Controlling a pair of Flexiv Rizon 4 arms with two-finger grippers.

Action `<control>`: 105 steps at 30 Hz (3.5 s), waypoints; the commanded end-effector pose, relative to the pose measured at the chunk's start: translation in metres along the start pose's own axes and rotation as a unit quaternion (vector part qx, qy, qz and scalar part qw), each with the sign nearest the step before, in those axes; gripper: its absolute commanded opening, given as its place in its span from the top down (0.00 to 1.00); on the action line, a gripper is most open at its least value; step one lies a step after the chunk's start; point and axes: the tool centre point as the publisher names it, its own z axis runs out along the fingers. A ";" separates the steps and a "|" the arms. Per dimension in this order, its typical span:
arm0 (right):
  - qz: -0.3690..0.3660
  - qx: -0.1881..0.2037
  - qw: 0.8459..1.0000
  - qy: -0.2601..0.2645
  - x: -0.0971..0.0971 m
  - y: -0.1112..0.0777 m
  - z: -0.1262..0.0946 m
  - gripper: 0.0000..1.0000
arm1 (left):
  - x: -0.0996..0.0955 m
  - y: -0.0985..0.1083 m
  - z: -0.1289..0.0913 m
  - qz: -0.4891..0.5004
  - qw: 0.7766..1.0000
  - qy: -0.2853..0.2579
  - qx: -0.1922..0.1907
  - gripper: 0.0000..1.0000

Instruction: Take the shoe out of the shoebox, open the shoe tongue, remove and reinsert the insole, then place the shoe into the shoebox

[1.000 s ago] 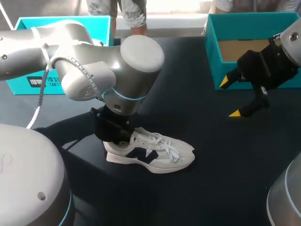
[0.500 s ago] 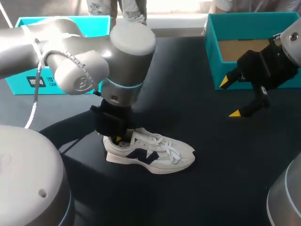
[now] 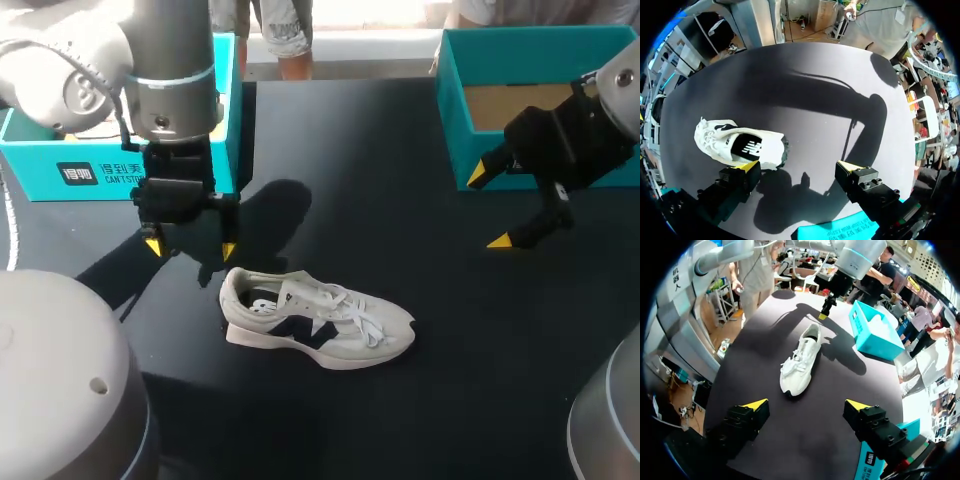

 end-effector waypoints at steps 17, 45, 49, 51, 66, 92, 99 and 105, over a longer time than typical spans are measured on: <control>0.000 0.001 1.000 0.001 -0.001 0.000 0.001 0.00 | 0.041 0.002 -0.011 -0.200 0.926 -0.281 0.156 0.00; 0.000 0.001 1.000 0.001 -0.001 0.000 0.001 0.00 | 0.076 -0.017 0.012 -0.374 0.796 -0.392 0.271 0.00; 0.000 0.001 1.000 0.001 -0.001 0.000 0.001 0.00 | 0.085 -0.015 0.033 -0.418 0.729 -0.448 0.306 0.00; 0.000 0.001 1.000 0.001 -0.001 0.000 0.001 0.00 | 0.086 -0.015 0.045 -0.426 0.715 -0.461 0.309 0.00; 0.000 0.001 1.000 0.001 -0.001 0.000 0.001 0.00 | 0.102 -0.013 0.091 -0.486 0.596 -0.532 0.354 0.00; 0.000 0.001 1.000 0.001 -0.001 0.000 0.001 0.00 | 0.109 -0.030 0.111 -0.527 0.546 -0.542 0.361 0.00; 0.000 0.001 1.000 0.001 -0.001 0.000 0.001 0.00 | 0.109 -0.030 0.111 -0.527 0.546 -0.542 0.361 0.00; 0.000 0.001 1.000 0.001 -0.001 0.000 0.001 0.00 | 0.086 -0.025 0.108 -0.526 0.547 -0.546 0.355 0.00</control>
